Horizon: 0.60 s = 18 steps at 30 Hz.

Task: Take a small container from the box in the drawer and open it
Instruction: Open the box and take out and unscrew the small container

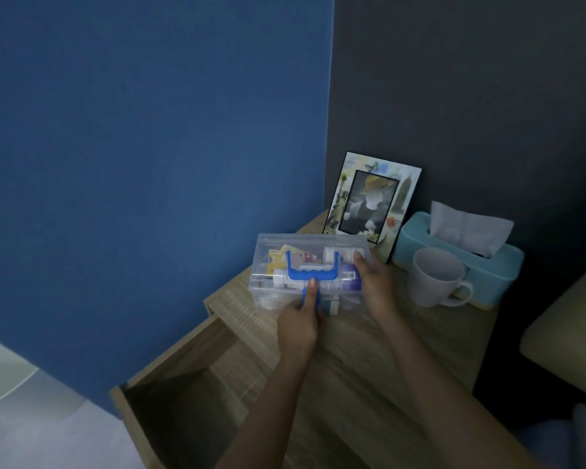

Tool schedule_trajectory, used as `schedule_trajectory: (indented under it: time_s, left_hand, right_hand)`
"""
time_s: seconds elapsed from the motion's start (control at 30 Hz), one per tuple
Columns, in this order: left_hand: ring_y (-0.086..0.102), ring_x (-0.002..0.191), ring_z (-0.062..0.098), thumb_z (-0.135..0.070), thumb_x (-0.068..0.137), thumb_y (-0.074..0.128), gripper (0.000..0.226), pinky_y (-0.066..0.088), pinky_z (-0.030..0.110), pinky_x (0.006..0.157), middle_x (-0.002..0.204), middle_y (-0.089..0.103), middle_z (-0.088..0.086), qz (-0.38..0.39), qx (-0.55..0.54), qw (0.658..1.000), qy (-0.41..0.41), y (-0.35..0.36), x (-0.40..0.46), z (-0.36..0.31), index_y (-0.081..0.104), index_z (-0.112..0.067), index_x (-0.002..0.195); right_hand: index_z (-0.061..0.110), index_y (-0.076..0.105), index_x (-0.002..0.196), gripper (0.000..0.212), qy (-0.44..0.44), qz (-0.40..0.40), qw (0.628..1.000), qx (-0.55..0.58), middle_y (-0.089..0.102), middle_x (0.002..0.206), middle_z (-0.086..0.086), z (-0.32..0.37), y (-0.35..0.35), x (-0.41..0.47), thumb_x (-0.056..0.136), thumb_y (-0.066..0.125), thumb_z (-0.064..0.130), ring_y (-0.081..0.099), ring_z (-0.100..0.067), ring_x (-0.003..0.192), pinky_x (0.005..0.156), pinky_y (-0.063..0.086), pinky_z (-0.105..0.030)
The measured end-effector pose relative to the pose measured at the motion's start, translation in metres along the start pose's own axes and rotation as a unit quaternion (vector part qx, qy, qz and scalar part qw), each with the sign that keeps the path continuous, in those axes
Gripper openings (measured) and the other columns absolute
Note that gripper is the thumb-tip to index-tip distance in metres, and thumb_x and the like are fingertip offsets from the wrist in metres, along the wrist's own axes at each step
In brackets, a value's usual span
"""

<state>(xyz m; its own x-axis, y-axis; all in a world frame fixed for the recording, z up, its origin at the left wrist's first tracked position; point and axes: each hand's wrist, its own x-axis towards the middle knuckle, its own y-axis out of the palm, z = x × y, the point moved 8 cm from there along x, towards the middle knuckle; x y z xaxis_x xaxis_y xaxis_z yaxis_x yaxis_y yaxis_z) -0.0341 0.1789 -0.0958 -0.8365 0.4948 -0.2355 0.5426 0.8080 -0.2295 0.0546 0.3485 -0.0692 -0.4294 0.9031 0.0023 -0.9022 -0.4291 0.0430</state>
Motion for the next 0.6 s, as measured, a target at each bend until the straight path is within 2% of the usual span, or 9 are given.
schedule_trajectory:
  time_s: [0.1, 0.23, 0.33, 0.43, 0.5, 0.6]
  left_hand:
    - [0.069, 0.070, 0.022, -0.072, 0.081, 0.043, 0.079, 0.053, 0.035, 0.070, 0.069, 0.073, 0.010, -0.012, -0.042, 0.999, -0.011, 0.001, 0.000, 0.002, 0.073, 0.000, 0.072]
    - [0.070, 0.076, 0.025, -0.065, 0.086, 0.044, 0.072, 0.054, 0.036, 0.077, 0.074, 0.074, 0.014, 0.003, -0.066, 0.998, -0.006, 0.005, -0.001, 0.002, 0.073, 0.000, 0.075]
    - [0.068, 0.077, 0.023, -0.058, 0.091, 0.042, 0.069, 0.051, 0.029, 0.072, 0.077, 0.073, 0.014, 0.009, -0.085, 0.996, 0.011, 0.005, -0.004, 0.000, 0.071, 0.003, 0.079]
    - [0.066, 0.086, 0.015, -0.048, 0.096, 0.040, 0.054, 0.047, 0.021, 0.074, 0.088, 0.072, 0.006, 0.054, -0.127, 0.990, 0.025, 0.010, -0.012, -0.001, 0.069, -0.003, 0.094]
    - [0.064, 0.086, 0.013, -0.041, 0.098, 0.040, 0.043, 0.046, 0.020, 0.075, 0.086, 0.068, 0.003, 0.089, -0.137, 0.986, 0.033, 0.012, -0.017, 0.001, 0.064, -0.007, 0.091]
    - [0.062, 0.085, 0.017, -0.029, 0.097, 0.046, 0.023, 0.051, 0.023, 0.076, 0.086, 0.065, 0.005, 0.088, -0.160, 0.983, 0.028, 0.002, -0.020, 0.013, 0.060, -0.013, 0.089]
  right_hand:
    - [0.020, 0.063, 0.114, 0.022, 0.001, 0.001, 1.000, -0.001, 0.069, 0.090, 0.007, -0.001, 0.000, 0.001, 0.096, 0.052, 0.025, 0.067, -0.004, 0.075, 0.055, 0.050, -0.012]
    - [0.019, 0.064, 0.111, 0.021, 0.008, -0.001, 1.000, -0.001, 0.070, 0.086, 0.006, -0.004, 0.000, 0.002, 0.096, 0.052, 0.026, 0.068, -0.004, 0.069, 0.055, 0.051, -0.017]
    - [0.019, 0.064, 0.111, 0.022, 0.003, 0.004, 1.000, -0.009, 0.070, 0.086, 0.005, -0.005, 0.001, 0.003, 0.096, 0.051, 0.028, 0.069, -0.011, 0.074, 0.058, 0.051, -0.022]
    - [0.018, 0.063, 0.112, 0.023, -0.001, 0.009, 1.000, -0.008, 0.070, 0.088, 0.005, -0.004, 0.001, 0.004, 0.096, 0.051, 0.027, 0.069, -0.005, 0.071, 0.055, 0.051, -0.016]
    - [0.016, 0.064, 0.114, 0.026, 0.000, 0.009, 1.000, -0.015, 0.070, 0.087, 0.005, -0.006, 0.000, 0.004, 0.096, 0.050, 0.028, 0.068, -0.002, 0.066, 0.050, 0.049, -0.012]
    - [0.011, 0.062, 0.119, 0.032, 0.009, 0.011, 1.000, -0.025, 0.069, 0.087, 0.002, -0.006, 0.001, 0.003, 0.096, 0.050, 0.030, 0.067, -0.007, 0.067, 0.050, 0.051, -0.017]
